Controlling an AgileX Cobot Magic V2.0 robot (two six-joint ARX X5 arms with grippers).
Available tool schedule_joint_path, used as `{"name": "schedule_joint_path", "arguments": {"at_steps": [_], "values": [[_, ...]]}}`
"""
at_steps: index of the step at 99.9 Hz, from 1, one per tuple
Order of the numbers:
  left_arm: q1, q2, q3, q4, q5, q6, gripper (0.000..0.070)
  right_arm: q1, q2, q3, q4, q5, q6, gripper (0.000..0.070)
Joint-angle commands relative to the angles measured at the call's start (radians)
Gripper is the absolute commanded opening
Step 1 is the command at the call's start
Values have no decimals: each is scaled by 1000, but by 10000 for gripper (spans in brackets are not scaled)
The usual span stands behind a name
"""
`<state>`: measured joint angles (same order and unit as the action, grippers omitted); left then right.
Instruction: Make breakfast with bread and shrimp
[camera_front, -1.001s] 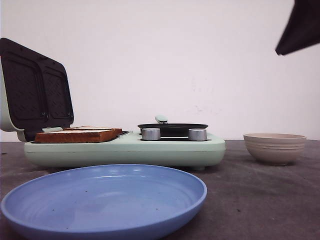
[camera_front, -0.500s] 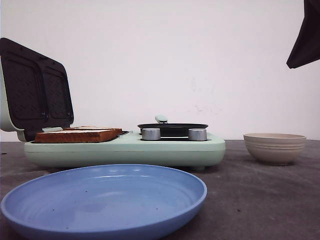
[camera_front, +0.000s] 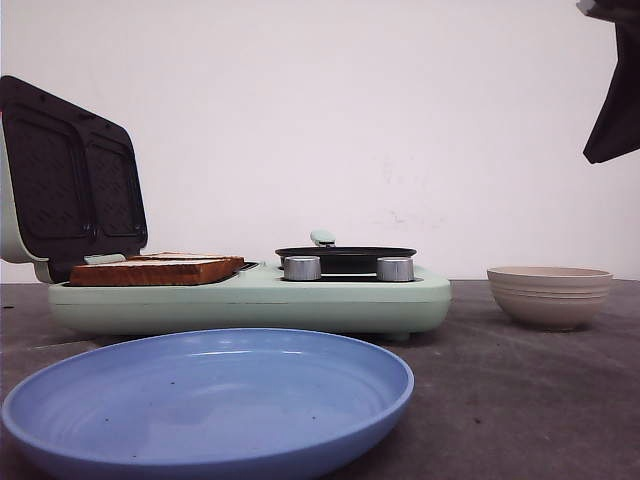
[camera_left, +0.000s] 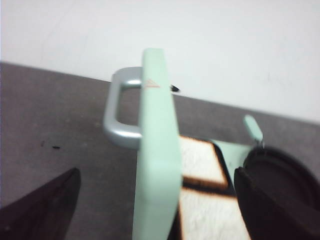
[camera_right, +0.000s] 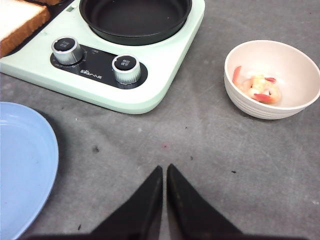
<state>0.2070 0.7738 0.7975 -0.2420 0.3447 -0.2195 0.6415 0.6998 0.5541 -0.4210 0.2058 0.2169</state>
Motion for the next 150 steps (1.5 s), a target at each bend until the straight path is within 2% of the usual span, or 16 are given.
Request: {"name": "schedule_joint_path", "arguments": {"at_steps": [1,7,20,36,48,75,106,130,150], "values": [[36,17,12,47,28,-130,537,9,3,1,19,1,12,4],[69,35,13,84,50,-197,503,9,3,1,24,0,12,4],[136,89,13,155,103,-328,502,9,3,1,32,-10,12,4],[183,186,13,270,194,-447,502,9,3,1,32,-23,12,4],[200,269,13,341,244,-494,502,9,3,1,32,-26,11,4],[201,445,36,453,328,-520,502,9,3,1,41,-49,11,4],[201,627,197,442,449,-518,498,9,4,1,55,-49,11,4],[200,741,331,345,553,-489,469,9,4,1,54,-49,11,4],[199,829,457,178,634,-392,469,9,4,1,54,-49,11,4]]}}
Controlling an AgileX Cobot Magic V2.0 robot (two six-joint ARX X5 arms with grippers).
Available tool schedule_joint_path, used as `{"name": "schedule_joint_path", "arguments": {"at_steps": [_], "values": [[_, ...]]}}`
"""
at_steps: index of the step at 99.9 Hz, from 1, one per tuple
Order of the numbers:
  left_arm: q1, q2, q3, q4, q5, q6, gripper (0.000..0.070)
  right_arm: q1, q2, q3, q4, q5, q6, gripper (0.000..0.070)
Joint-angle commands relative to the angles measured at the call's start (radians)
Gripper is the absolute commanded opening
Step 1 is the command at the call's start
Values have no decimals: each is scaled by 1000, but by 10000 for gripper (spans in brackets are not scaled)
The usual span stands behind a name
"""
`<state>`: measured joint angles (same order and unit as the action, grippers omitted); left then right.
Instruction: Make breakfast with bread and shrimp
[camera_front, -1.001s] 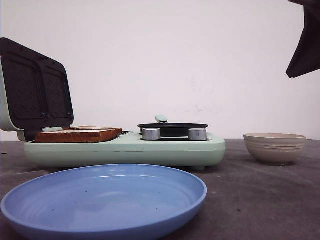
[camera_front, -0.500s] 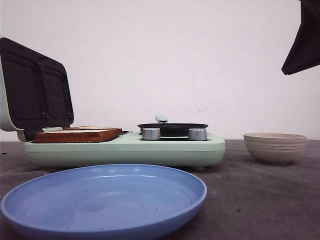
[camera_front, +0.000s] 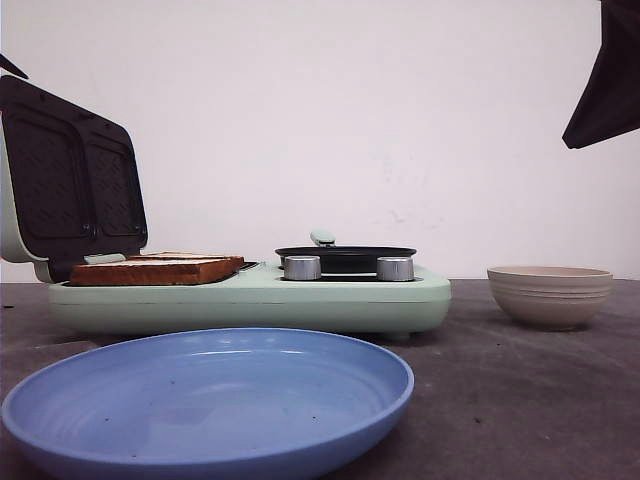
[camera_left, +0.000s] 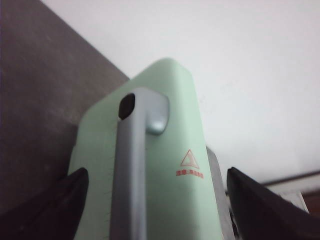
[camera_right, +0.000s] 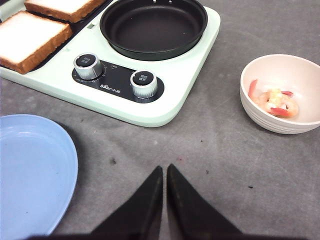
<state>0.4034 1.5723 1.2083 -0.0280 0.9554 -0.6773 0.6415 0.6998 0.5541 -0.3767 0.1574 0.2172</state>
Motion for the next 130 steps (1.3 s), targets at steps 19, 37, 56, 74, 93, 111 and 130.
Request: {"name": "schedule_joint_path", "arguments": {"at_steps": [19,37,56,74,93,111,130], "values": [[2,62,100,-126,32,127,467,9,4,1,10,-1,11,4],[2,75,100,-142,55,144,387,9,4,1,10,-1,11,4],[-1,82,100,-167,70,158,341,9,4,1,10,-3,12,4],[-1,82,100,-189,71,172,282,9,4,1,10,-5,12,4],[-11,82,100,-211,69,199,207,9,4,1,10,-5,11,4],[-12,82,100,-212,70,214,3,9,4,1,10,-7,11,4],[-12,82,100,-211,71,214,3,9,4,1,10,-7,11,4]]}}
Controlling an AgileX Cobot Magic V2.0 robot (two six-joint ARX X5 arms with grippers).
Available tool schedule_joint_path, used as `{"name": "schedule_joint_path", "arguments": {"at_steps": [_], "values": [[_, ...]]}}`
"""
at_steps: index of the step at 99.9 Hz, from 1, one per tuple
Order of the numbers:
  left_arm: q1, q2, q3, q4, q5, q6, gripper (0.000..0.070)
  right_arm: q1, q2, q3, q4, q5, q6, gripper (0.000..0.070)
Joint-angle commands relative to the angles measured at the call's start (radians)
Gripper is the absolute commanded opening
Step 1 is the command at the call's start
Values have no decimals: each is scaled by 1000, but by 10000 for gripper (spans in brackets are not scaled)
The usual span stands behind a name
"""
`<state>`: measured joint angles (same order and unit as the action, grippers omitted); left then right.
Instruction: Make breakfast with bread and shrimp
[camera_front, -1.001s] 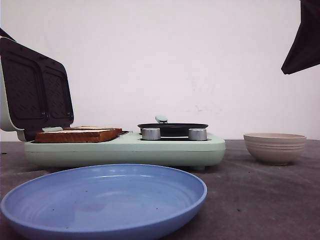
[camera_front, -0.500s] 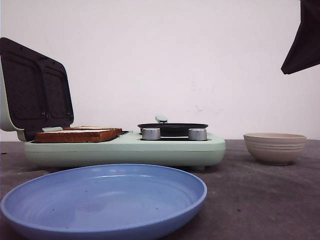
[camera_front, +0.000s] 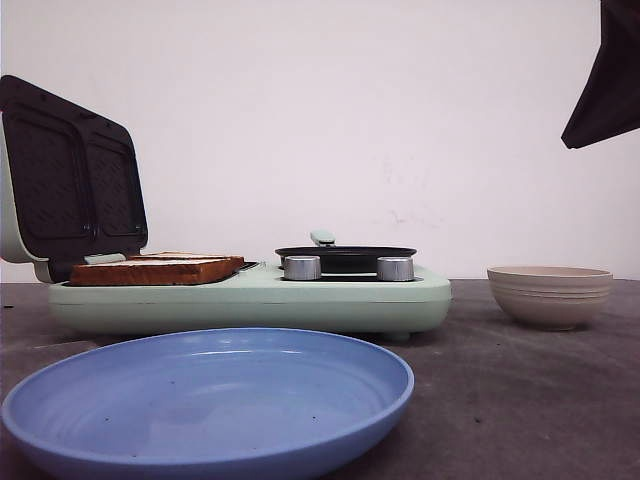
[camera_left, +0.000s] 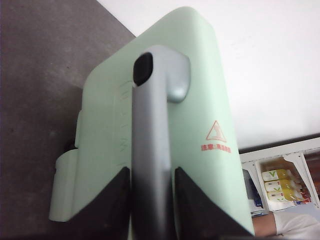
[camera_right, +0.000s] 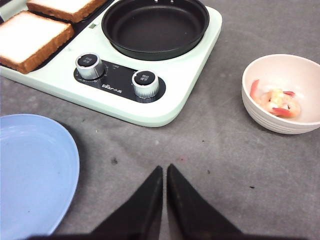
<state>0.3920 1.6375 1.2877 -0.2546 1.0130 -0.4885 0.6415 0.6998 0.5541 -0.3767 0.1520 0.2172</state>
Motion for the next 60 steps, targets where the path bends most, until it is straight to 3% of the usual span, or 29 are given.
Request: {"name": "schedule_joint_path", "arguments": {"at_steps": [1,60], "values": [[-1,17,21,15,13,25,3,9,4,1,10,-2,11,4],[-70,17,21,15,18,37,3,9,4,1,10,-2,12,4]]}}
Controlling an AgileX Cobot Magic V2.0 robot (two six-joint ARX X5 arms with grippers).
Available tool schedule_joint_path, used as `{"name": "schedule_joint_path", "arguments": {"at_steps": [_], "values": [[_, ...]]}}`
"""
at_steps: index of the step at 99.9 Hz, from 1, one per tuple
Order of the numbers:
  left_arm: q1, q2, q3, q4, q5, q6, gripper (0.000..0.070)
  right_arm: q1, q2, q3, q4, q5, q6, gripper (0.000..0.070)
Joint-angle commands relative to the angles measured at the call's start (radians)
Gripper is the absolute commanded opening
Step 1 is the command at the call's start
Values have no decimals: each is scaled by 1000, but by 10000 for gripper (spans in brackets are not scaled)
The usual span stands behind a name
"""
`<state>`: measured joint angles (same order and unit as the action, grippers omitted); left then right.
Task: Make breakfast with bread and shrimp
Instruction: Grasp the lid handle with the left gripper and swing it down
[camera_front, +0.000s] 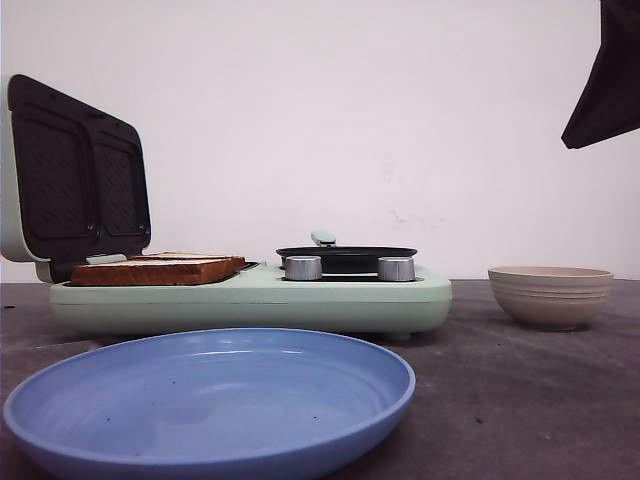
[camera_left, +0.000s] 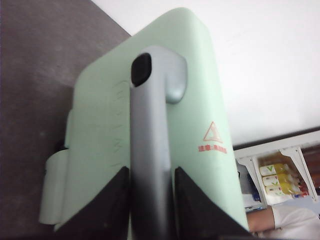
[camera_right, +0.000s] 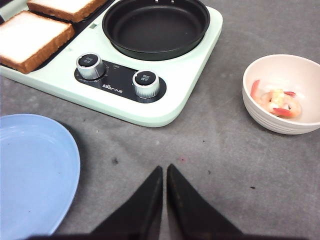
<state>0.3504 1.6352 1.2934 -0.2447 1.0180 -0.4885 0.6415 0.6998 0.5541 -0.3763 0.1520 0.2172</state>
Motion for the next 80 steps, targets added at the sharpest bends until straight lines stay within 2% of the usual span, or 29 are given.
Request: {"name": "schedule_joint_path", "arguments": {"at_steps": [1,80], "values": [[-31,19,15,5,13,37,3,9,4,1,10,-2,12,4],[-173,18,15,5,-10,64,3,9,4,1,10,-2,12,4]]}}
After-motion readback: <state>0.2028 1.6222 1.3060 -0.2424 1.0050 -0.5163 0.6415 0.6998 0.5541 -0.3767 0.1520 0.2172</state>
